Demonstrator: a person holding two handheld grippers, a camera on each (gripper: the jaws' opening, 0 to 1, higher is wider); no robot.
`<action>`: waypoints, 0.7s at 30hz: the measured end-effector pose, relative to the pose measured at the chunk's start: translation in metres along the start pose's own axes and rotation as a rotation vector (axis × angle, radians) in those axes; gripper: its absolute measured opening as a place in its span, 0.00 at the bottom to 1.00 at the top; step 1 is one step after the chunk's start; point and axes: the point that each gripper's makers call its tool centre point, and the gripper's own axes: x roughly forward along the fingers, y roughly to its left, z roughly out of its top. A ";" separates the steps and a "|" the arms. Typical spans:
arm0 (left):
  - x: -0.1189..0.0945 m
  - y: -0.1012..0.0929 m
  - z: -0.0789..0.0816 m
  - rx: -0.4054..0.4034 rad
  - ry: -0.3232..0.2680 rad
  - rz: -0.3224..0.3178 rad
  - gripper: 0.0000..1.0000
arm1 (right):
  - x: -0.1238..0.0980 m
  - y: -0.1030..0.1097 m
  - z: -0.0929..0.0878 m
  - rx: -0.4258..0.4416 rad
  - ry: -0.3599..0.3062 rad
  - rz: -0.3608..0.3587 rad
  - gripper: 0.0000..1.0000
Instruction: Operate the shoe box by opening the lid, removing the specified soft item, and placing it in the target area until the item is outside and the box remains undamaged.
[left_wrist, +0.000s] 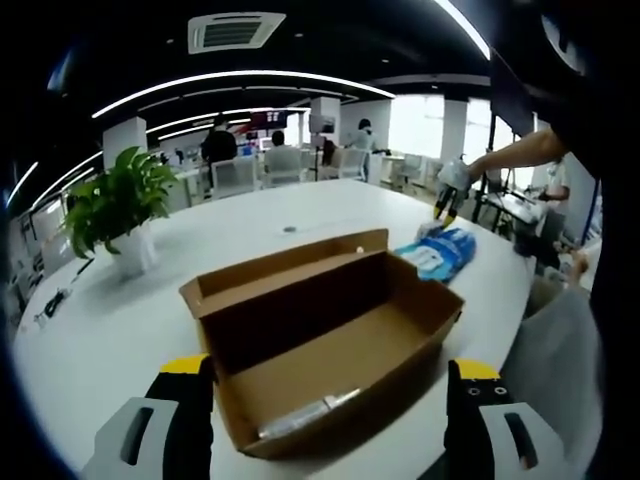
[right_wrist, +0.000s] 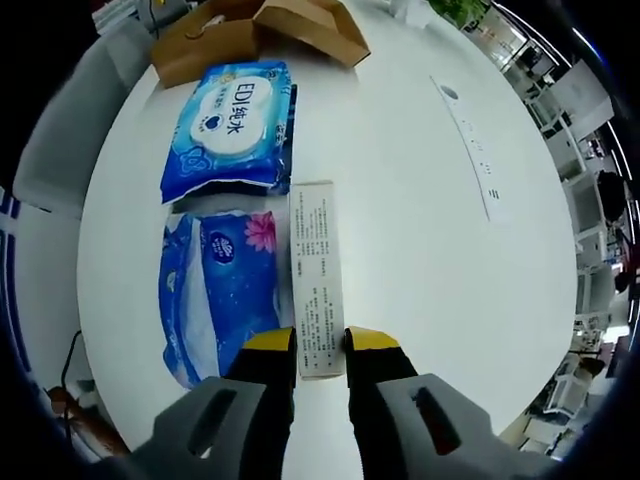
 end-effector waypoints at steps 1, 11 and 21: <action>0.000 0.000 0.000 0.000 0.001 0.002 0.99 | 0.000 -0.001 -0.001 0.000 0.002 0.000 0.17; -0.002 0.002 0.000 -0.001 -0.003 0.003 0.98 | -0.001 -0.008 -0.001 0.015 -0.001 -0.023 0.19; -0.003 0.004 0.003 -0.006 -0.015 0.001 0.97 | -0.011 -0.011 0.003 0.016 -0.006 -0.057 0.26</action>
